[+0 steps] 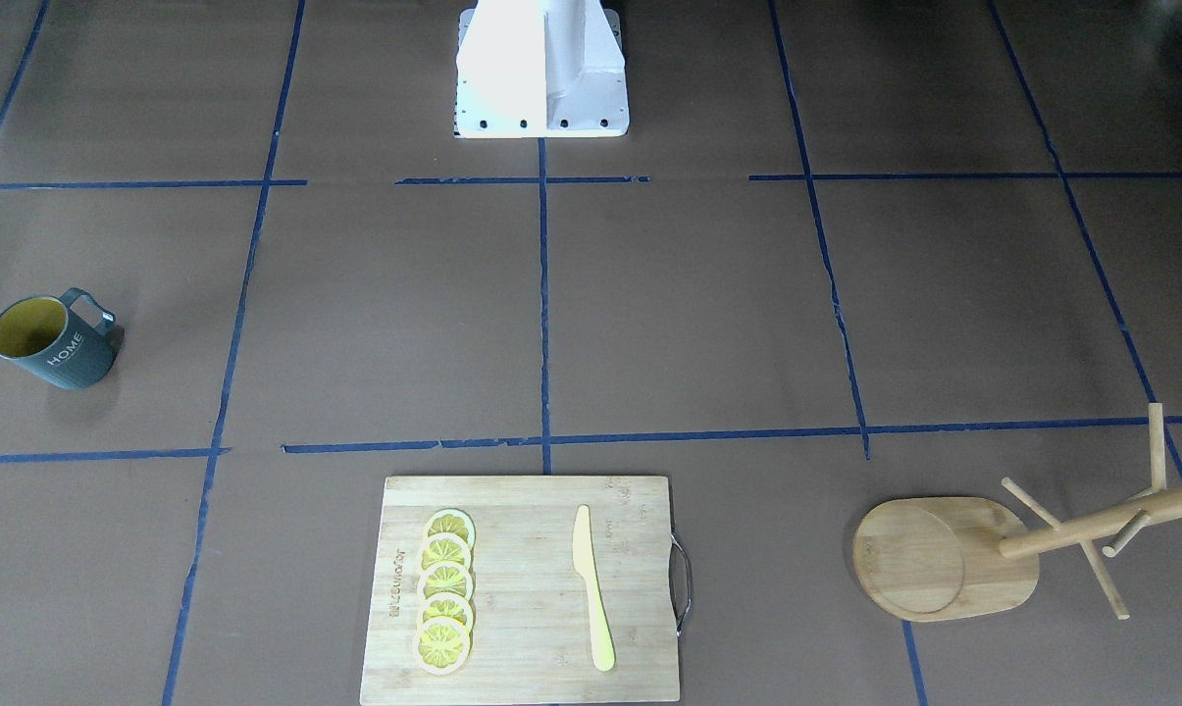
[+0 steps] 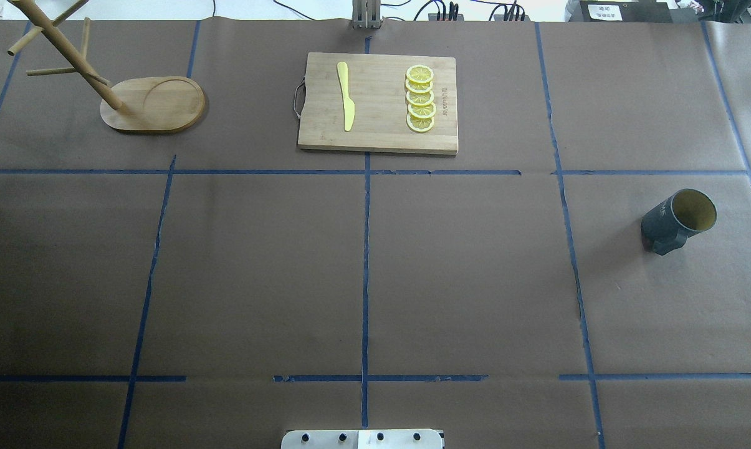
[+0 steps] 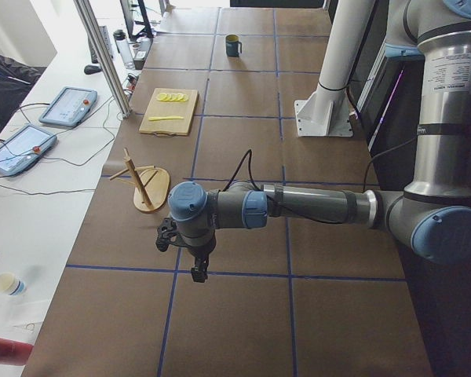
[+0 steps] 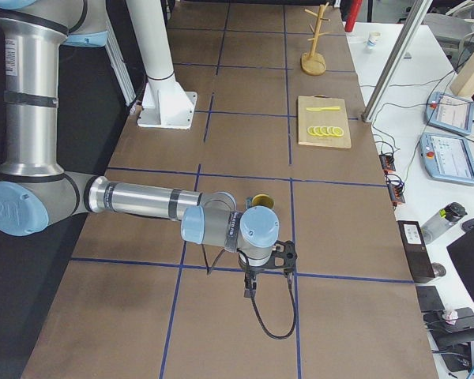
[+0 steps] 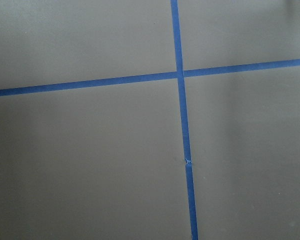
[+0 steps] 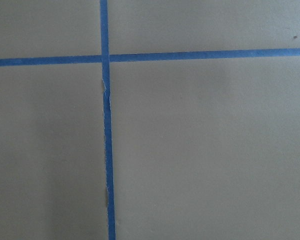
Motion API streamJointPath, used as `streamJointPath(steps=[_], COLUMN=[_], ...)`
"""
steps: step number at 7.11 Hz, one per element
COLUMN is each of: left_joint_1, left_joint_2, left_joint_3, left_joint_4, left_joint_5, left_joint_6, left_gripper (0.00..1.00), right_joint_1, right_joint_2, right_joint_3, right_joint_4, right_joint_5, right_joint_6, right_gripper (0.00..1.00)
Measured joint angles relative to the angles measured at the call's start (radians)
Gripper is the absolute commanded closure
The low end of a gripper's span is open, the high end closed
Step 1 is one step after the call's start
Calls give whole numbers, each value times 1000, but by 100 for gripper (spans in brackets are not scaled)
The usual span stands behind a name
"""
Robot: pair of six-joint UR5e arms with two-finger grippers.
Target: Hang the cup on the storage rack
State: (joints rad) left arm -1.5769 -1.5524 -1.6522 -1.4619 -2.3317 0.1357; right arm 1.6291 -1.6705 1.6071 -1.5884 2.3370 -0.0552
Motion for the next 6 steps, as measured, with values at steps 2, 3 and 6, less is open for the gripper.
streamJointPath(steps=[2, 3, 6], left_joint_1=[0, 0, 0], left_joint_2=[0, 0, 0], left_joint_3=[1, -1, -6], left_joint_4=[-2, -3, -3], left_joint_5=[0, -1, 0], left_joint_6=[2, 2, 2], left_gripper=[0, 0, 0], right_joint_1=[0, 0, 0], right_joint_2=[0, 1, 9], right_joint_3=[4, 4, 8], right_joint_4=[0, 1, 1], right_joint_5=[0, 0, -2], right_joint_6=[0, 1, 0], right_gripper=[0, 0, 0])
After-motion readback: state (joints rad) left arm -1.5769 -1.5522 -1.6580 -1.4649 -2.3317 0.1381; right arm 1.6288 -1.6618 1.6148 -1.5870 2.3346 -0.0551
